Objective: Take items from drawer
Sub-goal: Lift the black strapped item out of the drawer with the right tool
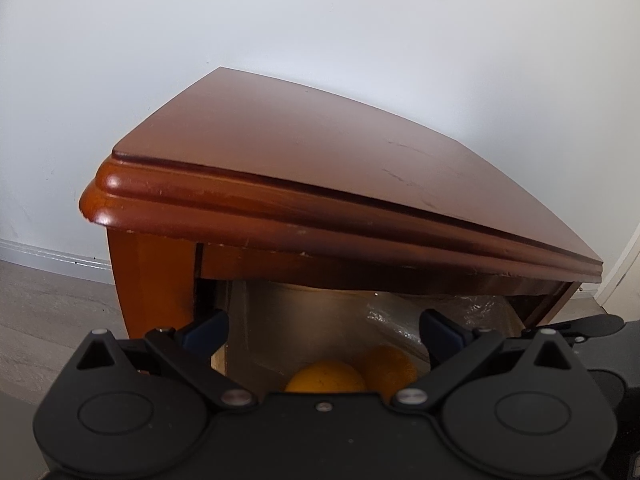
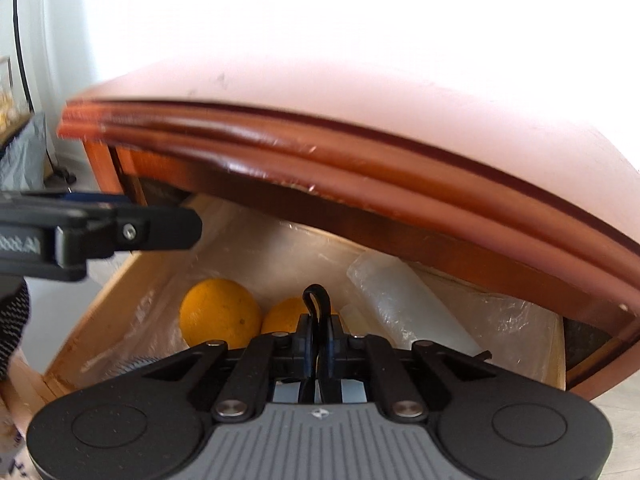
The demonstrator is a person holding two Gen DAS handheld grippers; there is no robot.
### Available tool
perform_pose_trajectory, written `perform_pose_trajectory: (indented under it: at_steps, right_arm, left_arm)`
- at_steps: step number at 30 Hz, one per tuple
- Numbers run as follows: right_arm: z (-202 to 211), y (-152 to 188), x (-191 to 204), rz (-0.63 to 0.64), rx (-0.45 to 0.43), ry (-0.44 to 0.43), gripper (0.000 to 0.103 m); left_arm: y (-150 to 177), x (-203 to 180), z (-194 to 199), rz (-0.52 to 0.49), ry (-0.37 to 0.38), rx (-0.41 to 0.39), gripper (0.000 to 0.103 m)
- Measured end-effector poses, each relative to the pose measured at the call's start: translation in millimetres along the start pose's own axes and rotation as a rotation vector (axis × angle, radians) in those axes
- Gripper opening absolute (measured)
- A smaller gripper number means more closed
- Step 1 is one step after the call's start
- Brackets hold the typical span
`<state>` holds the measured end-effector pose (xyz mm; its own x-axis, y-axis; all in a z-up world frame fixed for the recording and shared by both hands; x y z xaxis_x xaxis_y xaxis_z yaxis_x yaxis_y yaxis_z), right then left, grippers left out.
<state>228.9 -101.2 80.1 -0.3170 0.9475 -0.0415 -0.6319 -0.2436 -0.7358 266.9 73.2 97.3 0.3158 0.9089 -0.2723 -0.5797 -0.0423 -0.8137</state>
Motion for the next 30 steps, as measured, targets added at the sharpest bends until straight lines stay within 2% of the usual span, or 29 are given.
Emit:
perform_pose_trajectory:
  at_steps: [6, 14, 19, 24, 30]
  right_arm:
    - [25, 1, -9, -0.032, -0.079, -0.005, 0.009]
    - [56, 8, -21, -0.100, -0.218, -0.028, 0.007]
    - [66, 5, -33, -0.133, -0.295, -0.031, 0.007]
    - [73, 14, -41, -0.211, -0.374, -0.068, 0.007]
    - [93, 12, -45, -0.243, -0.493, -0.085, 0.007]
  left_arm:
    - [-1, 7, 16, -0.036, -0.037, -0.031, 0.103]
    - [-5, 21, 33, -0.063, -0.055, -0.030, 0.103]
    - [-5, 21, 36, -0.062, -0.062, -0.028, 0.103]
    - [-7, 35, 50, -0.056, -0.061, -0.022, 0.103]
    - [-8, 51, 65, -0.056, -0.064, -0.024, 0.103]
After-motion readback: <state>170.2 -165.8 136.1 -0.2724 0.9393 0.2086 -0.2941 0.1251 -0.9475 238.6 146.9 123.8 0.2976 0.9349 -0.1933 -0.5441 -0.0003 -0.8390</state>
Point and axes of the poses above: each gripper's, at about its wrist camera, not at the fingertips, and z roughly against the way its jaws point, x to its left, y to its underside, the point moved 6 cm from there along -z, roughly the way its jaws point, and after that the axes turned 2 degrees about -z, right-handed, at the moved point
